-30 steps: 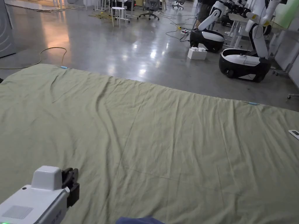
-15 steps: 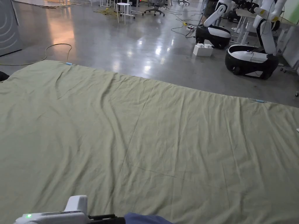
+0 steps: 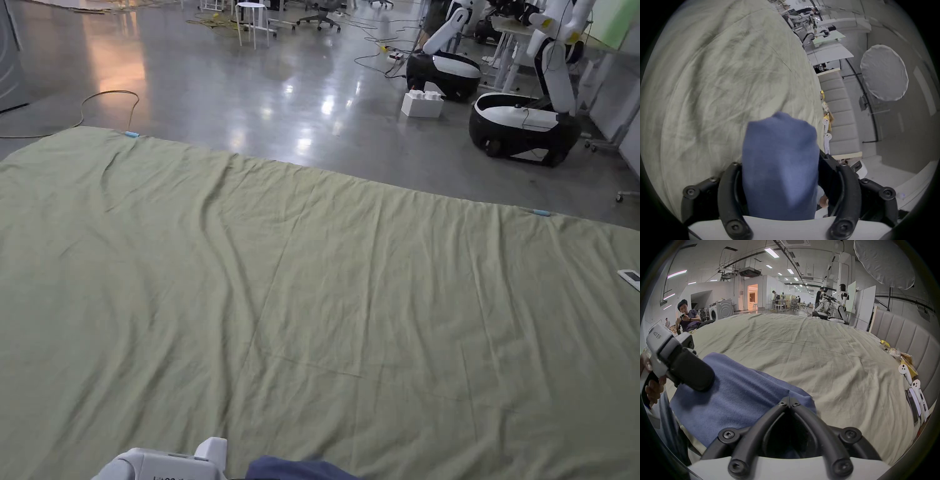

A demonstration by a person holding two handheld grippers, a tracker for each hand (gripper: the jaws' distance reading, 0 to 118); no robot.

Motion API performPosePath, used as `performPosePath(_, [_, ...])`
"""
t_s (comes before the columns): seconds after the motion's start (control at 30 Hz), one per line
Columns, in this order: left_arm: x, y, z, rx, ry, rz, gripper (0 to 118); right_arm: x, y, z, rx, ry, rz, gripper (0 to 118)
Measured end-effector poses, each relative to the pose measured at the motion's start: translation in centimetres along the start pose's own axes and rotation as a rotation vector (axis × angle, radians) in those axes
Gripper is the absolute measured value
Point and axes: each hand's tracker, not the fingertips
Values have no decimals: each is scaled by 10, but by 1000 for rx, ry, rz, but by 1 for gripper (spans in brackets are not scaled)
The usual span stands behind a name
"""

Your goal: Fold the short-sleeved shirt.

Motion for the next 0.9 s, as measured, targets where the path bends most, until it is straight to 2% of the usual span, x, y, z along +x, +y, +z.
performPosePath(0.13, [-21,10,2,1,-1,26,56,0,0,0,1,2,3,1])
performPosePath(0.4, [-15,2,3,21,-8,13,34,-3,1,2,3,-8,14,1])
performPosePath(0.6, [-14,1,5,26,-10,-2,31,-2,4,5,8,-4,9,1])
performPosePath(0.7, [-14,0,14,28,-38,14,31,5,16,11,32,8,-39,1])
performPosePath(0.9, [-10,9,57,60,-42,-2,30,26,63,24,131,-41,-46,1])
